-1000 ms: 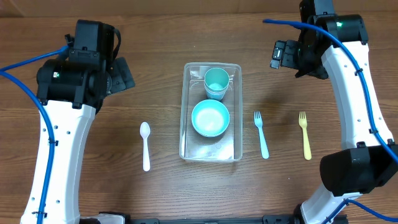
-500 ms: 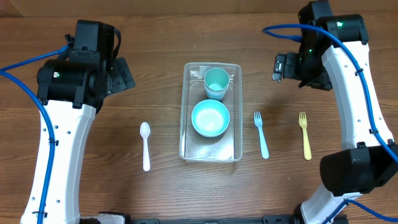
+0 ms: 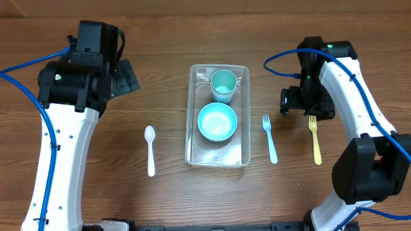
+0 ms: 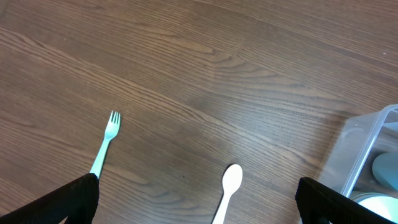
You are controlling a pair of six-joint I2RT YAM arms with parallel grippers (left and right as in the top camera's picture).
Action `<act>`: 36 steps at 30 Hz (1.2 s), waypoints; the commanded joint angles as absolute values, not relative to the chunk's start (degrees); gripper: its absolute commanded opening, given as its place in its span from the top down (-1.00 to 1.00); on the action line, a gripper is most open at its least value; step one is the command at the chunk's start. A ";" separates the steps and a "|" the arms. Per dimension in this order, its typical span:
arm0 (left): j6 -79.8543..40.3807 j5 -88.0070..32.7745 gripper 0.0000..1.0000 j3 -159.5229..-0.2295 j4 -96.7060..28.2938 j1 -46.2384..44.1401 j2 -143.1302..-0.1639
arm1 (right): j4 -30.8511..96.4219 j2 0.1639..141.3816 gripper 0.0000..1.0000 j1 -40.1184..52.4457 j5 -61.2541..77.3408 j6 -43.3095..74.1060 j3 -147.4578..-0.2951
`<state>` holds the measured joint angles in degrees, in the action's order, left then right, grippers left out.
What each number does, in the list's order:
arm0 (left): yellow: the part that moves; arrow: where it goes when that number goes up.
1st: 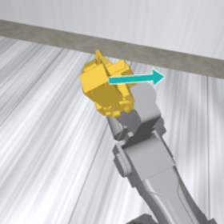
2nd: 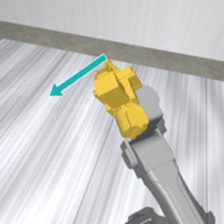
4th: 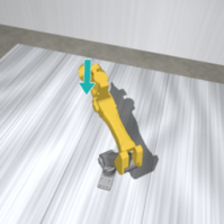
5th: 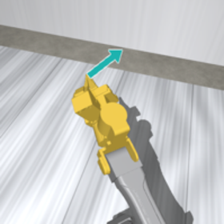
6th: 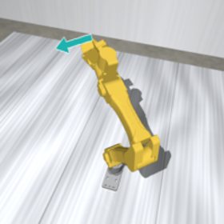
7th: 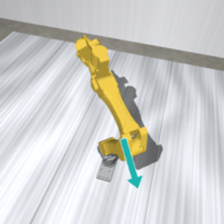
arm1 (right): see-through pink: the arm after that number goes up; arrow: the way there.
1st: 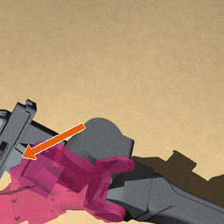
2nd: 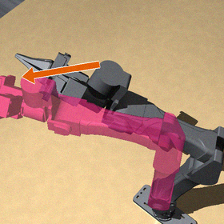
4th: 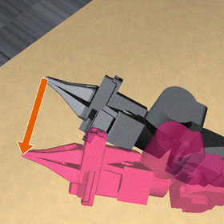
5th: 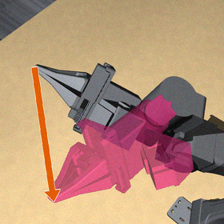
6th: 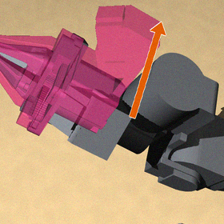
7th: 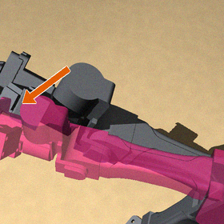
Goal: Pack container
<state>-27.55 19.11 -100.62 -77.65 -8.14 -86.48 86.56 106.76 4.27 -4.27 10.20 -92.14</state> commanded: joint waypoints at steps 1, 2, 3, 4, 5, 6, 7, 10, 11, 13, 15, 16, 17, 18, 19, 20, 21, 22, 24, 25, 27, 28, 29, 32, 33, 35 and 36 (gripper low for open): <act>-28.75 19.68 -1.00 -101.84 -77.56 -7.90 -86.17 | 86.50 104.44 -0.84 4.58 -3.95 9.15 -92.71; -28.75 19.66 -0.99 -101.84 -77.56 -7.90 -86.17 | 86.85 104.44 -0.82 4.34 -3.95 9.15 -92.49; -28.75 19.68 -1.00 -101.84 -77.56 -7.90 -86.17 | 86.59 104.44 -0.75 4.05 -3.95 9.17 -91.66; -28.75 19.68 -1.00 -101.84 -77.56 -7.90 -86.17 | 85.76 104.44 -0.74 3.90 -3.92 9.21 -90.50; -28.75 19.66 -1.00 -101.84 -77.56 -7.90 -86.17 | 84.18 104.44 -0.74 3.77 -3.88 9.39 -89.03; -28.75 19.68 -1.00 -101.84 -77.56 -7.90 -86.17 | 82.08 104.44 -0.74 3.55 -3.77 9.37 -87.31; -28.75 19.66 -1.00 -101.84 -77.56 -7.90 -86.17 | 80.97 104.44 -0.74 3.40 -3.77 9.37 -86.54; -28.75 19.66 -1.00 -101.84 -77.56 -7.90 -86.17 | 76.93 104.47 -0.73 2.26 -3.88 9.08 -84.36; -28.75 19.68 -1.00 -101.84 -77.56 -7.90 -86.17 | 76.51 104.47 -0.72 1.83 -4.03 9.06 -84.36; -28.75 19.68 -1.00 -101.84 -77.56 -7.90 -86.17 | 75.42 104.47 -0.71 0.05 -4.86 8.84 -84.36; -28.75 19.68 -1.00 -101.84 -77.56 -7.90 -86.17 | 75.09 104.47 -0.72 -1.93 -6.07 8.12 -84.36; -28.75 19.68 -1.00 -101.84 -77.56 -7.90 -86.17 | 75.09 104.47 -0.71 -2.96 -6.24 7.18 -84.36; -28.75 19.68 -1.00 -101.84 -77.56 -7.90 -86.17 | 75.26 104.47 -0.71 -4.56 -6.39 6.74 -84.36; -28.75 19.66 -1.00 -101.84 -77.56 -7.90 -86.17 | 75.33 104.47 -0.72 -5.78 -6.39 6.76 -84.33; -28.75 19.66 -1.00 -101.84 -77.56 -7.90 -86.17 | 75.33 104.47 -0.72 -6.92 -6.39 6.76 -84.31; -28.75 19.66 -1.00 -101.84 -77.56 -7.90 -86.17 | 75.29 104.47 -0.73 -7.73 -6.37 6.59 -84.31; -28.75 19.68 -1.00 -101.84 -77.56 -7.90 -86.17 | 75.18 104.47 -0.73 -8.62 -6.17 6.04 -84.12; -28.75 19.66 -1.00 -101.84 -77.56 -7.90 -86.17 | 74.98 104.47 -0.73 -9.41 -5.48 5.69 -83.72; -28.75 19.68 -1.00 -101.84 -77.56 -7.90 -86.17 | 73.67 104.47 -0.73 -10.17 -5.28 5.48 -81.84; -28.75 19.68 -1.00 -101.84 -77.56 -7.90 -86.17 | 72.23 104.47 -0.73 -10.33 -5.28 5.48 -79.99; -28.75 19.68 -1.00 -101.84 -77.56 -7.90 -86.17 | 69.08 104.49 -0.72 -10.33 -5.82 5.48 -76.40; -28.75 19.68 -0.99 -101.84 -77.56 -7.90 -86.17 | 66.65 104.49 -0.71 -10.31 -6.70 5.45 -74.30; -28.75 19.66 -1.00 -101.84 -77.56 -7.90 -86.17 | 65.45 104.49 -0.72 -10.33 -7.05 5.45 -73.21; -28.75 19.68 -1.00 -101.84 -77.56 -7.90 -86.17 | 63.05 104.49 -0.71 -10.37 -8.10 4.27 -70.85; -28.75 19.66 -1.00 -101.84 -77.56 -7.90 -86.17 | 62.08 104.49 -0.69 -10.37 -8.10 3.05 -69.91; -28.75 19.68 -1.00 -101.84 -77.56 -7.90 -86.17 | 59.77 104.53 -0.63 -10.37 -8.12 0.51 -67.77; -28.75 19.68 -1.00 -101.84 -77.56 -7.90 -86.17 | 58.94 104.53 -0.63 -10.37 -8.12 -0.71 -67.02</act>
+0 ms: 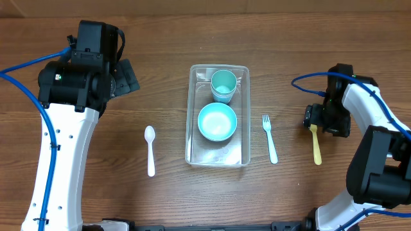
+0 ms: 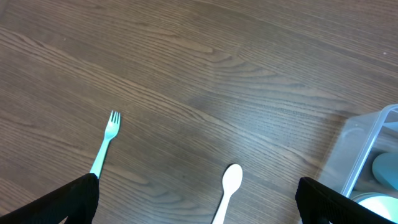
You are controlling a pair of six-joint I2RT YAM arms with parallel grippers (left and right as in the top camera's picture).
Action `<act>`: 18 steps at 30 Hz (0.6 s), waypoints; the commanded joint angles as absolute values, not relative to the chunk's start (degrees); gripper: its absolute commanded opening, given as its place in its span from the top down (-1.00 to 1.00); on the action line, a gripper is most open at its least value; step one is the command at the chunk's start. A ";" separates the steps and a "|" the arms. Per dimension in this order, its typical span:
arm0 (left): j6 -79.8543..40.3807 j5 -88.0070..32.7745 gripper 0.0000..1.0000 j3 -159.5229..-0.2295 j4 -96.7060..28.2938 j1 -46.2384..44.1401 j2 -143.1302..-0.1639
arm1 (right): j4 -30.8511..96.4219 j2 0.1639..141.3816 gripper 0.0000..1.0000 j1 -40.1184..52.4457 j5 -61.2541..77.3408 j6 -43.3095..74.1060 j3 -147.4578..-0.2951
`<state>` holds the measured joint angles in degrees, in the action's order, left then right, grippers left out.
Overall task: Pack container
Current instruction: 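Lower right gripper onto the yellow fork handle and grasp it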
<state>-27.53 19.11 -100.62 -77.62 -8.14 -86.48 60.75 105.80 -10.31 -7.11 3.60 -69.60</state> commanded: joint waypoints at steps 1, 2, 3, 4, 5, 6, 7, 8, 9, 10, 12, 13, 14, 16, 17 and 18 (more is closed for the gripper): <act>-28.75 19.68 -1.00 -101.84 -77.56 -7.90 -86.17 | 58.22 104.53 -0.63 -10.37 -8.12 -2.04 -66.28; -28.75 19.66 -1.00 -101.84 -77.56 -7.90 -86.17 | 57.54 104.53 -0.62 -10.37 -8.10 -3.18 -65.65; -28.75 19.68 -1.00 -101.84 -77.56 -7.90 -86.17 | 57.01 104.53 -0.61 -10.37 -8.12 -3.49 -65.19; -28.75 19.68 -1.00 -101.84 -77.56 -7.90 -86.17 | 56.55 104.53 -0.58 -10.37 -8.12 -3.51 -64.90; -28.75 19.68 -0.99 -101.84 -77.56 -7.90 -86.17 | 56.14 104.53 -0.53 -10.37 -8.10 -3.51 -64.73; -28.75 19.66 -1.00 -101.84 -77.56 -7.90 -86.17 | 55.51 104.53 -0.37 -10.37 -8.08 -3.49 -64.60; -28.75 19.68 -1.00 -101.84 -77.56 -7.90 -86.17 | 55.24 104.53 -0.26 -10.37 -7.88 -3.49 -64.58; -28.75 19.68 -1.00 -101.84 -77.56 -7.90 -86.17 | 54.94 104.53 -0.19 -10.37 -7.73 -3.49 -64.58; -28.75 19.66 -1.00 -101.84 -77.56 -7.90 -86.17 | 54.68 104.53 -0.18 -10.37 -7.64 -3.46 -64.55; -28.75 19.66 -1.00 -101.84 -77.56 -7.90 -86.17 | 54.54 104.53 -0.18 -10.37 -7.49 -3.46 -64.55; -28.75 19.68 -1.00 -101.84 -77.56 -7.90 -86.17 | 54.28 104.53 -0.16 -10.37 -7.40 -3.44 -64.55; -28.75 19.68 -1.00 -101.84 -77.56 -7.90 -86.17 | 54.28 104.53 -0.11 -10.37 -6.48 -3.44 -64.55; -28.75 19.66 -1.00 -101.84 -77.56 -7.90 -86.17 | 54.26 104.53 -0.11 -10.35 -5.45 -3.44 -64.55; -28.75 19.66 -1.00 -101.84 -77.56 -7.90 -86.17 | 54.24 104.53 -0.06 -10.35 -3.68 -3.44 -64.55; -28.75 19.68 -1.00 -101.84 -77.56 -7.90 -86.17 | 54.00 104.53 0.02 -10.35 -3.33 -3.44 -64.55; -28.75 19.66 -1.00 -101.84 -77.56 -7.90 -86.17 | 53.80 104.53 0.09 -10.35 -3.33 -3.44 -64.58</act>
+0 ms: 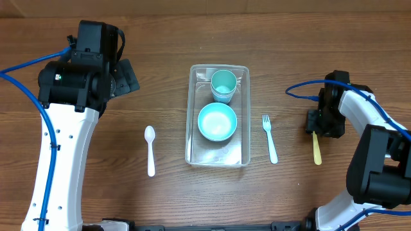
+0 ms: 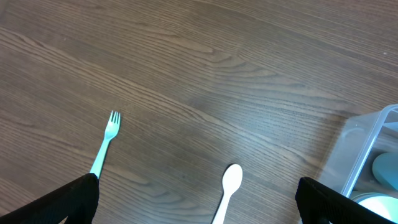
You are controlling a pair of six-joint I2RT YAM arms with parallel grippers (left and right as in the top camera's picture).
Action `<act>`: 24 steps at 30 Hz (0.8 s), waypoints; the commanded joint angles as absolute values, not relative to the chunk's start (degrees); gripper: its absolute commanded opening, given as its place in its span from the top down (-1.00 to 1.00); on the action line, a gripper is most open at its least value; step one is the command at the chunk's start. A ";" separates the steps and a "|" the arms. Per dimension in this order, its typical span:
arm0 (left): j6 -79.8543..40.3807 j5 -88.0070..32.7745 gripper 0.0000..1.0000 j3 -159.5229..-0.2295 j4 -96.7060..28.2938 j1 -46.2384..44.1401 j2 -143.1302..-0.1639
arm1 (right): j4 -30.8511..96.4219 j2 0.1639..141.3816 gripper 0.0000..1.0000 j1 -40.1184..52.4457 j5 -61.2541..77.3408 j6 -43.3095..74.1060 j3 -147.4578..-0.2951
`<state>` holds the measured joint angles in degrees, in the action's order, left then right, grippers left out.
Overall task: Pack container
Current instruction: 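Lower right gripper onto the yellow fork handle and grasp it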
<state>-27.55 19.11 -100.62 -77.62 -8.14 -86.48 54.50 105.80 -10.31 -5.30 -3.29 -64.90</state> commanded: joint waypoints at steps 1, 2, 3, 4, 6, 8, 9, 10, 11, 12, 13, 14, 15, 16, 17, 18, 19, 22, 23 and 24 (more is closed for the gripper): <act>-28.75 19.66 -1.00 -101.84 -77.56 -7.90 -86.17 | 53.69 104.53 0.21 -10.35 -3.33 -3.44 -64.60; -28.75 19.68 -1.00 -101.84 -77.56 -7.90 -86.17 | 53.58 104.53 0.31 -10.35 -3.33 -3.44 -64.60; -28.75 19.68 -1.00 -101.84 -77.56 -7.90 -86.17 | 53.56 104.53 0.32 -10.35 -3.36 -3.46 -64.60; -28.75 19.68 -1.00 -101.84 -77.56 -7.90 -86.17 | 53.56 104.53 0.34 -10.37 -3.38 -3.46 -64.60; -28.75 19.68 -1.00 -101.84 -77.56 -7.90 -86.17 | 53.56 104.53 0.40 -10.37 -3.53 -3.46 -64.60; -28.75 19.68 -1.00 -101.84 -77.56 -7.90 -86.17 | 53.58 104.53 0.52 -10.37 -3.53 -3.46 -64.60; -28.75 19.68 -1.00 -101.84 -77.56 -7.90 -86.17 | 53.58 104.53 0.62 -10.37 -3.53 -3.46 -64.60; -28.75 19.68 -1.00 -101.84 -77.56 -7.90 -86.17 | 53.58 104.53 0.69 -10.35 -3.53 -3.46 -64.60; -28.75 19.68 -1.00 -101.84 -77.56 -7.90 -86.17 | 53.56 104.53 0.71 -10.35 -3.53 -3.46 -64.60; -28.75 19.68 -1.00 -101.84 -77.56 -7.90 -86.17 | 53.58 104.53 0.72 -10.37 -3.53 -3.46 -64.60; -28.75 19.68 -1.00 -101.84 -77.56 -7.90 -86.17 | 53.58 104.53 0.72 -10.37 -3.53 -3.46 -64.60; -28.75 19.68 -1.00 -101.84 -77.56 -7.90 -86.17 | 53.58 104.53 0.72 -10.37 -3.55 -3.46 -64.60; -28.75 19.68 -1.00 -101.84 -77.56 -7.90 -86.17 | 53.58 104.53 0.73 -10.35 -3.53 -3.46 -64.60; -28.75 19.68 -1.00 -101.84 -77.56 -7.90 -86.17 | 53.58 104.53 0.75 -10.35 -3.53 -3.44 -64.62; -28.75 19.68 -1.00 -101.84 -77.56 -7.90 -86.17 | 53.56 104.53 0.76 -10.35 -3.53 -3.44 -64.64; -28.75 19.66 -1.00 -101.84 -77.56 -7.90 -86.17 | 53.60 104.51 0.76 -10.35 -3.53 -3.46 -64.77; -28.75 19.68 -0.99 -101.84 -77.56 -7.90 -86.17 | 53.76 104.53 0.76 -10.37 -3.53 -3.46 -64.99; -28.75 19.68 -0.99 -101.84 -77.56 -7.90 -86.17 | 55.37 104.53 0.52 -10.37 -3.99 -3.42 -64.95; -28.75 19.68 -1.00 -101.84 -77.56 -7.90 -86.17 | 56.25 104.53 0.34 -10.37 -4.01 -3.40 -64.93; -28.75 19.68 -1.00 -101.84 -77.56 -7.90 -86.17 | 56.73 104.53 0.26 -10.37 -4.01 -3.22 -64.86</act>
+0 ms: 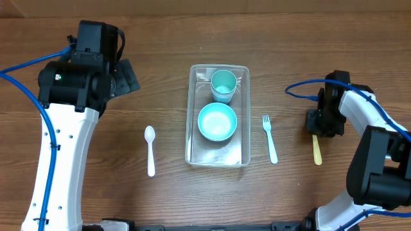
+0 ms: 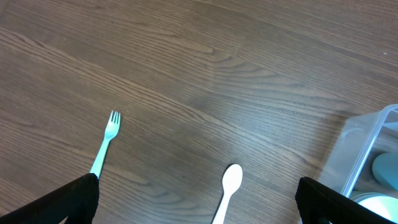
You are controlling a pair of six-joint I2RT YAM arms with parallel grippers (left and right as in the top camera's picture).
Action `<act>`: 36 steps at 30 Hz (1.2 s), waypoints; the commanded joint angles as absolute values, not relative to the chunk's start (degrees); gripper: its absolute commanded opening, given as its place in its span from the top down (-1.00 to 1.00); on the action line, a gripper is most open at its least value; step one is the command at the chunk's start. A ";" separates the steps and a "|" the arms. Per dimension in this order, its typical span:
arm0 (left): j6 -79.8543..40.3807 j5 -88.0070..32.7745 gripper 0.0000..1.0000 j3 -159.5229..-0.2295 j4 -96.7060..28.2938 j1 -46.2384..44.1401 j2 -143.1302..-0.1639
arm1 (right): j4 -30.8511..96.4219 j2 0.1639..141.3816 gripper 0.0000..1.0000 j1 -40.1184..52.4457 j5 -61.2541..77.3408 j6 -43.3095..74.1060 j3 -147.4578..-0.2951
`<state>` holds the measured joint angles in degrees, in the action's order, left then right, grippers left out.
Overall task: Pack container
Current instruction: 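Lower right gripper onto the yellow fork handle and grasp it, then carry the yellow fork into the container beside the bowls, release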
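A clear plastic container stands mid-table and holds a teal cup and a teal bowl. To its left a white spoon lies on the wood, also seen as the spoon in the left wrist view. A blue fork lies to the container's right. Further right, a yellow fork has its head hidden under my right gripper, whose jaws do not show. My left gripper hangs high and open with nothing in it, and the container's corner is at its right.
A teal fork lies left of the spoon in the left wrist view; in the overhead view the left arm covers it. Blue cables run along both arms. The wooden table fills both views.
My right gripper was first beside the yellow fork's head, on its left. Then it was further right and nearer, over the fork's head. It has stayed there, hiding the head. The left arm, container, spoon and blue fork have not moved.
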<state>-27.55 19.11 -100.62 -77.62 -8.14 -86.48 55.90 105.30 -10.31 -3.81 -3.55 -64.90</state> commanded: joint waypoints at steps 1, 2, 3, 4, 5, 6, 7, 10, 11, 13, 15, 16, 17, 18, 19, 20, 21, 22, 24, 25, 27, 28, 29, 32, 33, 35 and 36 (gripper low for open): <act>-28.75 19.66 -1.00 -101.84 -77.56 -7.90 -86.17 | 57.17 104.53 0.07 -10.37 -4.21 -3.22 -64.86; -28.75 19.66 -1.00 -101.84 -77.56 -7.90 -86.17 | 57.54 104.53 -0.01 -10.37 -4.56 -3.20 -64.86; -28.75 19.68 -1.00 -101.84 -77.56 -7.90 -86.17 | 58.04 104.53 -0.07 -10.37 -5.08 -3.01 -64.82; -28.75 19.66 -1.00 -101.84 -77.56 -7.90 -86.17 | 58.26 104.53 -0.08 -10.37 -5.08 -3.01 -64.75; -28.75 19.68 -1.00 -101.84 -77.56 -7.90 -86.17 | 58.39 104.53 -0.08 -10.37 -5.06 -2.98 -64.38; -28.75 19.68 -1.00 -101.84 -77.56 -7.90 -86.17 | 58.37 104.53 -0.08 -10.37 -5.06 -2.83 -63.99; -28.75 19.68 -1.00 -101.84 -77.56 -7.88 -86.17 | 58.15 104.53 -0.08 -10.37 -5.06 -2.55 -63.26; -28.75 19.68 -1.00 -101.84 -77.56 -7.90 -86.17 | 55.79 104.53 -0.03 -10.37 -5.04 -1.48 -60.07; -28.75 19.68 -1.00 -101.84 -77.56 -7.90 -86.17 | 55.31 104.53 0.10 -10.35 -4.78 -1.21 -59.81; -28.75 19.68 -1.00 -101.84 -77.56 -7.90 -86.17 | 54.68 104.53 0.29 -10.35 -4.19 -0.34 -59.86; -28.75 19.68 -1.00 -101.84 -77.56 -7.90 -86.17 | 54.30 104.53 0.38 -10.35 -4.16 -0.21 -60.07; -28.75 19.68 -1.00 -101.84 -77.56 -7.90 -86.17 | 54.26 104.53 0.40 -10.35 -4.16 -0.21 -60.40; -28.75 19.68 -1.00 -101.84 -77.56 -7.90 -86.17 | 54.28 104.51 0.42 -10.35 -4.14 -0.21 -60.88; -28.75 19.68 -1.00 -101.84 -77.56 -7.90 -86.17 | 54.30 104.51 0.43 -10.35 -4.08 -0.21 -61.32; -28.75 19.68 -0.99 -101.84 -77.56 -7.90 -86.17 | 54.39 104.51 0.50 -10.35 -3.66 -0.21 -62.04; -28.75 19.66 -1.00 -101.84 -77.56 -7.90 -86.17 | 54.70 104.51 0.57 -10.35 -3.29 -0.21 -62.74; -28.75 19.66 -1.00 -101.84 -77.56 -7.90 -86.17 | 54.81 104.51 0.66 -10.35 -3.27 -0.21 -63.18; -28.75 19.68 -1.00 -101.84 -77.56 -7.90 -86.17 | 54.92 104.51 0.78 -10.35 -3.29 -0.21 -63.51; -28.75 19.68 -1.00 -101.84 -77.56 -7.90 -86.17 | 54.85 104.51 0.88 -10.35 -3.29 -0.21 -63.88; -28.75 19.68 -1.00 -101.84 -77.56 -7.90 -86.17 | 54.70 104.51 0.88 -10.35 -3.25 -0.21 -63.88; -28.75 19.68 -1.00 -101.84 -77.56 -7.90 -86.17 | 54.87 104.51 0.91 -10.35 -2.35 -0.23 -64.23; -28.75 19.68 -1.00 -101.84 -77.56 -7.90 -86.17 | 55.44 104.51 0.92 -10.35 -1.26 -0.23 -64.95; -28.75 19.68 -1.00 -101.84 -77.56 -7.90 -86.17 | 56.29 104.51 0.92 -10.35 -0.67 -0.23 -66.02; -28.75 19.66 -1.00 -101.84 -77.56 -7.90 -86.17 | 60.45 104.51 0.92 -10.35 -0.27 -0.23 -71.57; -28.75 19.68 -1.00 -101.84 -77.56 -7.90 -86.17 | 62.04 104.51 0.91 -10.26 -0.25 -0.23 -74.00; -28.75 19.68 -1.00 -101.84 -77.56 -7.90 -86.17 | 64.53 104.51 0.91 -9.93 0.51 -0.23 -78.15; -28.75 19.68 -1.00 -101.84 -77.56 -7.88 -86.17 | 65.98 104.51 0.91 -9.61 1.45 -0.23 -80.51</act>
